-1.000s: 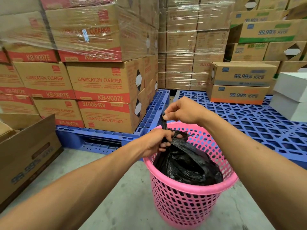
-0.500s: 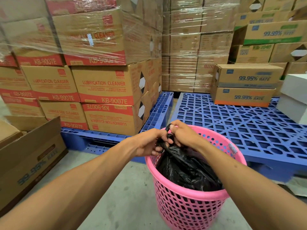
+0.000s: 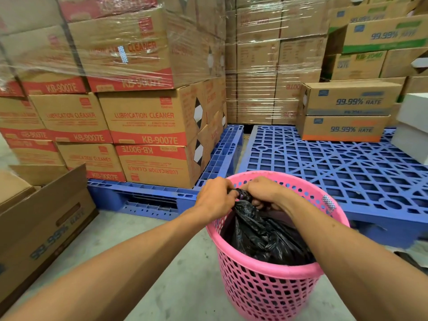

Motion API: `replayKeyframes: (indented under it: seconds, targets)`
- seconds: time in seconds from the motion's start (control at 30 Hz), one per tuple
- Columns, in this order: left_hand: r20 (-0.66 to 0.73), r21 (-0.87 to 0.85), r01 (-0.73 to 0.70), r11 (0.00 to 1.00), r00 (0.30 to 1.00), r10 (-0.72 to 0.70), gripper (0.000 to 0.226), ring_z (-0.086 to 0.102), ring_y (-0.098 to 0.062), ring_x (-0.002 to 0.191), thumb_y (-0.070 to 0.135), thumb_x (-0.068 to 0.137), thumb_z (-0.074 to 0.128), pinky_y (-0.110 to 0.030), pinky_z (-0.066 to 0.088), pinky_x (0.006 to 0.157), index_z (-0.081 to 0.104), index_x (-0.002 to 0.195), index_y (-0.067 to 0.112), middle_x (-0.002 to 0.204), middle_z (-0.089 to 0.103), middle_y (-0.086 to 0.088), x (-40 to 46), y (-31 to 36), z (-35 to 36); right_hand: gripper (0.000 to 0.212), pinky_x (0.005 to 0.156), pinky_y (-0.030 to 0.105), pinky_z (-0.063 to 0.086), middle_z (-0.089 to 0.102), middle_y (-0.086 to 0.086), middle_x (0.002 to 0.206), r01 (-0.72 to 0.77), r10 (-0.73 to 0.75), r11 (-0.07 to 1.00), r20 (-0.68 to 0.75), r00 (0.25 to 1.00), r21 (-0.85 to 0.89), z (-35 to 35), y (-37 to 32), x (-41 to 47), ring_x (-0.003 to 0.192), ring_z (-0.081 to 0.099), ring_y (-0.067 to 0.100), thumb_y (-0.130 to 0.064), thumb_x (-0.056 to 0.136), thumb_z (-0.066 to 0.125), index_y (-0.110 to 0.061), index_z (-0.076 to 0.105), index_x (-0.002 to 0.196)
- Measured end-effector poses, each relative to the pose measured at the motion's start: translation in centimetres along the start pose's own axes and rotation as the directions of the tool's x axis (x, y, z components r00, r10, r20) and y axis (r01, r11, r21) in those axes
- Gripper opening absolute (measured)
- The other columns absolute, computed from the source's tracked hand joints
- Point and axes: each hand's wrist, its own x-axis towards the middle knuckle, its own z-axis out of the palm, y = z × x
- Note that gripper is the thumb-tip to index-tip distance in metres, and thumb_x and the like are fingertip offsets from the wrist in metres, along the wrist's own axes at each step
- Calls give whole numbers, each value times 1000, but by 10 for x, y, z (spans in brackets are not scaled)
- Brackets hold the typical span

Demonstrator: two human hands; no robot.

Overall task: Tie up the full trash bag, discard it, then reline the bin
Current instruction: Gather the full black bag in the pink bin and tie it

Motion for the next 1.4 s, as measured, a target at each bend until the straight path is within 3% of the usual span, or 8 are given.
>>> replayKeyframes:
  seconds: [0.1, 0.2, 0.33, 0.57, 0.87, 1.07, 1.17, 1.4]
  targets:
    - [255, -332, 344, 878, 929, -268, 22, 36, -20, 50, 21, 89, 63, -27, 29, 48, 55, 74, 8, 60, 45, -5, 4, 8, -12, 31, 45, 23, 37, 53, 5, 54, 34, -31, 994, -27, 999, 103, -4, -5, -1, 42, 45, 13, -18, 91, 44, -17, 73, 102]
    - [578, -658, 632, 409, 773, -264, 15, 24, -13, 46, 11, 91, 50, -25, 16, 47, 46, 76, 12, 63, 38, -1, 9, 13, -28, 20, 50, 26, 35, 52, 0, 61, 94, -83, 987, -85, 993, 129, -7, -12, -4, 47, 43, 11, -28, 91, 48, -21, 64, 81]
    - [514, -813, 565, 141, 811, -280, 19, 26, -10, 42, 5, 97, 42, -22, 19, 41, 52, 82, 11, 62, 37, 0, 14, 11, -19, 33, 67, 31, 43, 68, -5, 84, 208, -181, 962, -157, 971, 176, -11, -17, -10, 69, 58, 15, -40, 93, 48, -20, 69, 109]
    - [457, -888, 448, -98, 846, -275, 19, 28, -10, 33, 3, 98, 35, -19, 22, 30, 53, 99, 0, 77, 57, -9, 12, 19, -5, 27, 64, 28, 42, 73, -5, 88, 254, -243, 951, -81, 967, 175, -32, -8, -32, 68, 55, 13, -39, 96, 57, -18, 74, 100]
    - [392, -811, 494, 313, 857, -334, 11, 27, -11, 39, 14, 94, 53, -21, 22, 36, 55, 85, 10, 67, 44, -3, 15, 28, -4, 16, 56, 23, 49, 71, 8, 79, 337, -281, 891, -212, 936, 304, -41, -16, -45, 60, 61, 13, -5, 86, 73, -9, 74, 102]
    - [290, -636, 306, 708, 945, -148, 33, 35, -12, 45, 30, 91, 70, -23, 31, 46, 76, 71, 4, 49, 46, 2, 13, 14, -19, 16, 42, 15, 35, 66, -3, 63, 290, -414, 897, -406, 814, -332, -58, -5, -39, 45, 49, 7, -15, 95, 62, -20, 77, 92]
    - [272, -492, 199, 848, 960, -67, 18, 46, -8, 50, 21, 89, 74, -21, 41, 56, 80, 76, 11, 59, 63, 3, 11, 4, -29, 21, 49, 33, 53, 70, 7, 68, 81, -348, 856, -452, 822, -511, -71, 12, -33, 57, 63, 24, -12, 93, 57, -13, 76, 84]
    - [356, 244, -7, 970, 931, -83, 13, 72, -31, 83, 12, 80, 67, -40, 61, 73, 75, 85, 3, 91, 75, -15, 9, -8, -17, 10, 56, 35, 45, 56, 8, 70, -230, -299, 425, -375, 877, -876, -77, 45, -47, 66, 59, 31, -14, 87, 64, -7, 68, 83]
